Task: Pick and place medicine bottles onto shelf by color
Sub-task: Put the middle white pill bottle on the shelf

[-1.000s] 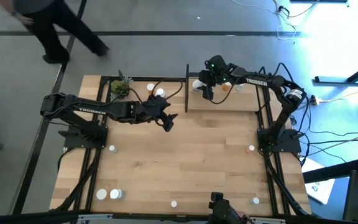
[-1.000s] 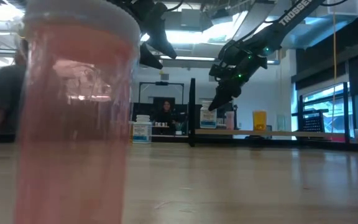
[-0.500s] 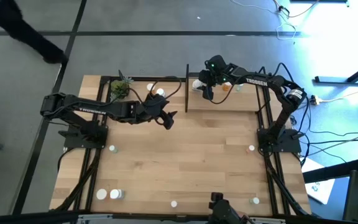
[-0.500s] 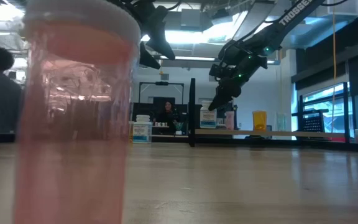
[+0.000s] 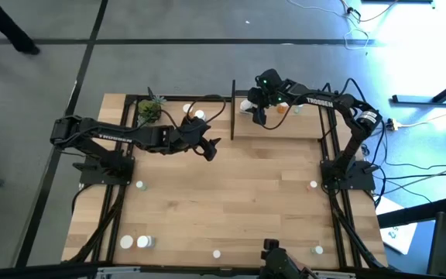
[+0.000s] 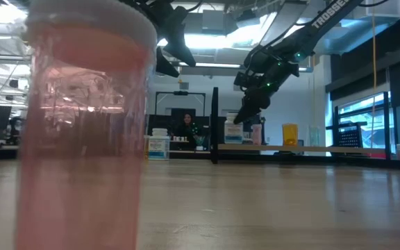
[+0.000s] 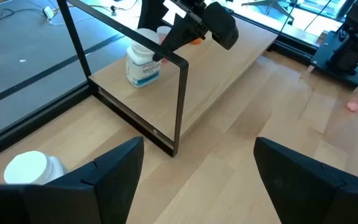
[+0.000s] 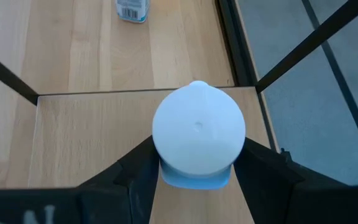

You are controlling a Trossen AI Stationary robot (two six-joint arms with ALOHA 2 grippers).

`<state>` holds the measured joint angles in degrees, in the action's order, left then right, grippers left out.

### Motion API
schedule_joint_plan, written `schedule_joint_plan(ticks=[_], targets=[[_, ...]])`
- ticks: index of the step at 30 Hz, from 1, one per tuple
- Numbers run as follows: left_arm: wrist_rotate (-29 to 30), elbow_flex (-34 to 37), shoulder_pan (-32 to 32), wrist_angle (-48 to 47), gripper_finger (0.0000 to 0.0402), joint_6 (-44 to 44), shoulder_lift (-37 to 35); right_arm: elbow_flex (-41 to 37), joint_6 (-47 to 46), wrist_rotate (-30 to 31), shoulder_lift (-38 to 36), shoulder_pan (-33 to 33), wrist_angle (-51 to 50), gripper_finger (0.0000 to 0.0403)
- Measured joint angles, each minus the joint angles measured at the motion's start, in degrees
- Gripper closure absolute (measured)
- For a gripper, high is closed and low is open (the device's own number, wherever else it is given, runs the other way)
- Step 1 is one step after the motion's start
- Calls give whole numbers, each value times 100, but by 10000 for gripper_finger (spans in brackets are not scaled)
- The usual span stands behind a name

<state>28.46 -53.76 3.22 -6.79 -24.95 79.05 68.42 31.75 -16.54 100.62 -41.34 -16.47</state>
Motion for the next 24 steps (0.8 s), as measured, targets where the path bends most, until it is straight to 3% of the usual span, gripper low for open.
schedule_joint_plan(ticks=[24], targets=[[-2, 0, 0, 0, 103, 2, 2, 0, -20, -102, 0, -11, 33, 205]])
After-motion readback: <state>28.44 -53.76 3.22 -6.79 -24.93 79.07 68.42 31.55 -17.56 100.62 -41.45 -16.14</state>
